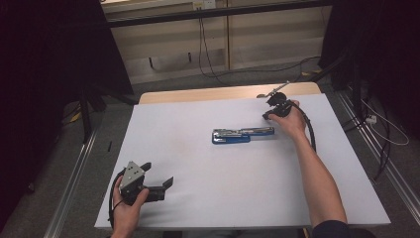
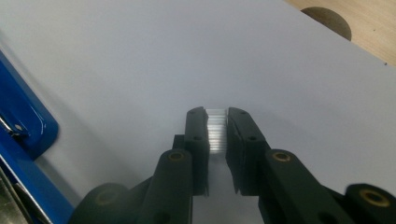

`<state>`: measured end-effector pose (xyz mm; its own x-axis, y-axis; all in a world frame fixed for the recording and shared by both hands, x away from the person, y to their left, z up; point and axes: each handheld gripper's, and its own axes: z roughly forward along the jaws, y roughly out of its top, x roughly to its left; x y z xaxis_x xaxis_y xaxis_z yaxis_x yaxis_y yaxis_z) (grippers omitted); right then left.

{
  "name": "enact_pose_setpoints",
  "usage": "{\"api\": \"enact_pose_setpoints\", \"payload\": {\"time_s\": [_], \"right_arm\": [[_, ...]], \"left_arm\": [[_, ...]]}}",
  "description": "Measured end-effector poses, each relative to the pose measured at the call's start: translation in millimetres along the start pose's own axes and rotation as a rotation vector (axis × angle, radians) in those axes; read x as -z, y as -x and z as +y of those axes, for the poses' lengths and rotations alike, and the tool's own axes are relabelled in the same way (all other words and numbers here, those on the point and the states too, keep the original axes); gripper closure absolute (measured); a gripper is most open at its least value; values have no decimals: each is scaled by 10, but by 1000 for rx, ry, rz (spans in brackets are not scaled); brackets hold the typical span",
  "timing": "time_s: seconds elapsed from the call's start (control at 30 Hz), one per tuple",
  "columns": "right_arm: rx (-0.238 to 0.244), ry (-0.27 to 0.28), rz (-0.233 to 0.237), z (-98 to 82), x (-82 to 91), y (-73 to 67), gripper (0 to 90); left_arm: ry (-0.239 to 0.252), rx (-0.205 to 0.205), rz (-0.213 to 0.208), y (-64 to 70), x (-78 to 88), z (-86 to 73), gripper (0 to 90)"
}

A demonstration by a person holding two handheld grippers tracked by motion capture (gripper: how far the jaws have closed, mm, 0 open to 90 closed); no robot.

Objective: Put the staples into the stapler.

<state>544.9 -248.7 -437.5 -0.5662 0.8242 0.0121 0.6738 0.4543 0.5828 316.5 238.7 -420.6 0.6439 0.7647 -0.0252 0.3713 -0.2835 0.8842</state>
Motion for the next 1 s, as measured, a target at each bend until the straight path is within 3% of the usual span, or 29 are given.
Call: {"api": "enact_pose_setpoints", "payload": {"time_s": [1.0], "right_arm": [[42, 107, 86, 9, 225, -151, 794]], "left_arm": [[-2, 7, 1, -4, -9, -4, 41]]}}
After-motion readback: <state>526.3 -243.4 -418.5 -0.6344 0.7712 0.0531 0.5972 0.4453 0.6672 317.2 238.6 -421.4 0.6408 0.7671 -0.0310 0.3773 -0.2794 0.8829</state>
